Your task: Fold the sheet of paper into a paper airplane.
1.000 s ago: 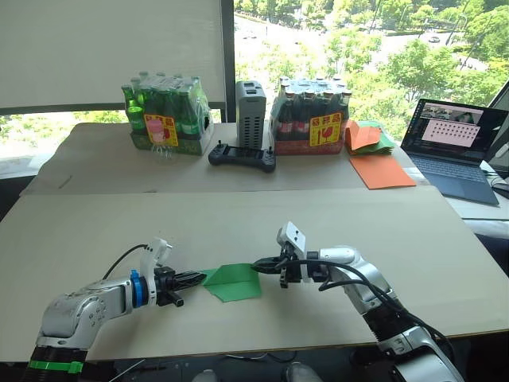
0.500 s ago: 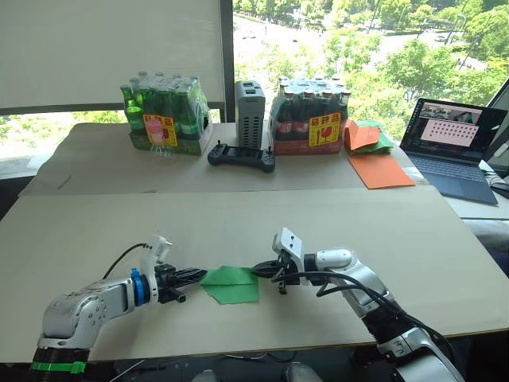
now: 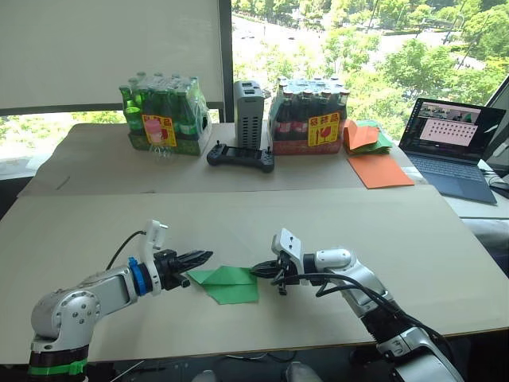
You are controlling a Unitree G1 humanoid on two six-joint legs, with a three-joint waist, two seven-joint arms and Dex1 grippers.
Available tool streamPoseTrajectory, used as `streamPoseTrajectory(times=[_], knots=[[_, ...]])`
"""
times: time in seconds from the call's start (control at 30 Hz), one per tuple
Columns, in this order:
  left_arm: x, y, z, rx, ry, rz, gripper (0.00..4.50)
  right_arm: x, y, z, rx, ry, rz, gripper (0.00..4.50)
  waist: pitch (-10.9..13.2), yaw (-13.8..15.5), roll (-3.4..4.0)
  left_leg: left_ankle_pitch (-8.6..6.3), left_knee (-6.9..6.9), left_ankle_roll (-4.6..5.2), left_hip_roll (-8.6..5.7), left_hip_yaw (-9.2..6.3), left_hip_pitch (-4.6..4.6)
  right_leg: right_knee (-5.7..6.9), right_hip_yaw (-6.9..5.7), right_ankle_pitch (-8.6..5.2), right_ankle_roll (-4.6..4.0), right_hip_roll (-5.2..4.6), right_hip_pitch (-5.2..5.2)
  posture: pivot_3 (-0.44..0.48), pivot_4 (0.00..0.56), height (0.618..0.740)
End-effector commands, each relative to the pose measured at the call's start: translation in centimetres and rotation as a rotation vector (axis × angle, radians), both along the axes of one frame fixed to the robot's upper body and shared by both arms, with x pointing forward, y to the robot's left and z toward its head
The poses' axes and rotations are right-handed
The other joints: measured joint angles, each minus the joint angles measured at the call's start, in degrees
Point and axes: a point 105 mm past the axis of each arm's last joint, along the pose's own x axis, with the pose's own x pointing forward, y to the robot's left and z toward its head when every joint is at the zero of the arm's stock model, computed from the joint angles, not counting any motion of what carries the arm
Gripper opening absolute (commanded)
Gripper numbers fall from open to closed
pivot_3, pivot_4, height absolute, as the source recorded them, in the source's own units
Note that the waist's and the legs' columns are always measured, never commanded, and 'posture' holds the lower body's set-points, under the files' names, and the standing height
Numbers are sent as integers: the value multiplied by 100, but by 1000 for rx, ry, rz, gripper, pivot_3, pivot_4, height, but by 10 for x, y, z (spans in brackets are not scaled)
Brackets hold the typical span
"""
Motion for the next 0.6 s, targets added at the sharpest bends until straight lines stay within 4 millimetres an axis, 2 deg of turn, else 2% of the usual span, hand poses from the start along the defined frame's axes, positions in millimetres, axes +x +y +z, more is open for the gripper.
streamPoseTrajectory(times=[0.03,0.17,0.6], knots=[[-5,-6,1,80,-75,-64,0,-3,1,-3,-13,1,14,31,0,5,0,0,0,0,0,0,0,0,0,0,0,0,0,0,150,727],[-2,-7,-10,162,-106,-85,0,-4,2,-2,-11,-4,14,31,0,7,0,0,0,0,0,1,0,-1,0,0,0,1,0,0,150,727],[-2,-6,-38,171,-3,-90,0,-6,2,1,-5,-11,10,31,0,7,0,0,0,0,1,1,-2,-2,-1,0,0,1,-1,0,150,727]])
